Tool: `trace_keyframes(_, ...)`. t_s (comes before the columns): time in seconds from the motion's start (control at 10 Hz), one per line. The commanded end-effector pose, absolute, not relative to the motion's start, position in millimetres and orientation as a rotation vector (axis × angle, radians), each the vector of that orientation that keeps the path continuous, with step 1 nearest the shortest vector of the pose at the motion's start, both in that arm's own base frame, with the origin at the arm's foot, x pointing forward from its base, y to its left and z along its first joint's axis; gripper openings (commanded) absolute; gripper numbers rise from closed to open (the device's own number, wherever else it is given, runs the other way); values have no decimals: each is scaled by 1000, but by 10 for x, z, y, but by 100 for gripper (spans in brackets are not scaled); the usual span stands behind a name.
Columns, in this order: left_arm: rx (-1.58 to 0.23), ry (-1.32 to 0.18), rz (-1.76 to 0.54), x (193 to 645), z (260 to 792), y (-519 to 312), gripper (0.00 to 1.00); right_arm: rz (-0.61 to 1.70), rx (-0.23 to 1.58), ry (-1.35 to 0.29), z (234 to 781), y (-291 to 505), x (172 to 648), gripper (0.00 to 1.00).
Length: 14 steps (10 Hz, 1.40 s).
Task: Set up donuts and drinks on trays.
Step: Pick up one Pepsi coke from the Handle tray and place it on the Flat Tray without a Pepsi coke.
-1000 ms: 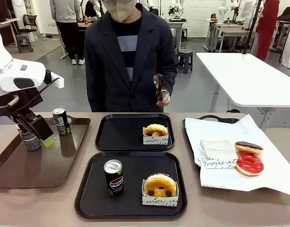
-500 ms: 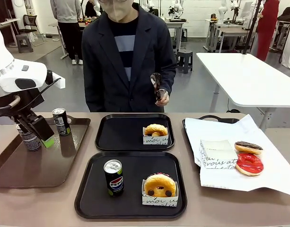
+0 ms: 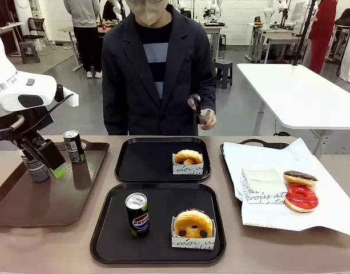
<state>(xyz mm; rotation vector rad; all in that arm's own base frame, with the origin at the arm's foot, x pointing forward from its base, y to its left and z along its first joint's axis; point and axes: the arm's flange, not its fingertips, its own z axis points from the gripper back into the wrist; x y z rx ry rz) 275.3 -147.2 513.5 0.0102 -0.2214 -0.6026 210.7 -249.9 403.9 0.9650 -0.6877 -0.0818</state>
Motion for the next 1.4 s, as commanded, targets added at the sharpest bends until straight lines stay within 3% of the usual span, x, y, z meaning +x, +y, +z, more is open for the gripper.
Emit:
trace_keyframes(0.0, -2, -224, -588, 2746, 5136, -1470, 100, -73, 982, -723, 4034, -2504, 2136, 100)
trace_keyframes(0.1, 10, -221, -603, 2753, 5135, -1472, 100, -73, 982, -723, 4034, -2504, 2136, 100)
trace_keyframes(0.6, -50, -172, -374, 3821, 5418, -885, 100, -73, 982, -723, 4034, -2504, 2136, 100)
trace_keyframes(0.8, -96, -159, -353, 4058, 5226, -733, 100, -73, 982, -723, 4034, -2504, 2136, 100)
trace_keyframes(1.0, 31, -210, -305, 4404, 4948, -632, 100, -73, 982, -723, 4034, -2504, 2136, 100)
trace_keyframes(1.3, 85, -203, -227, 4622, 4676, -320, 100, -73, 982, -723, 4034, -2504, 2136, 100)
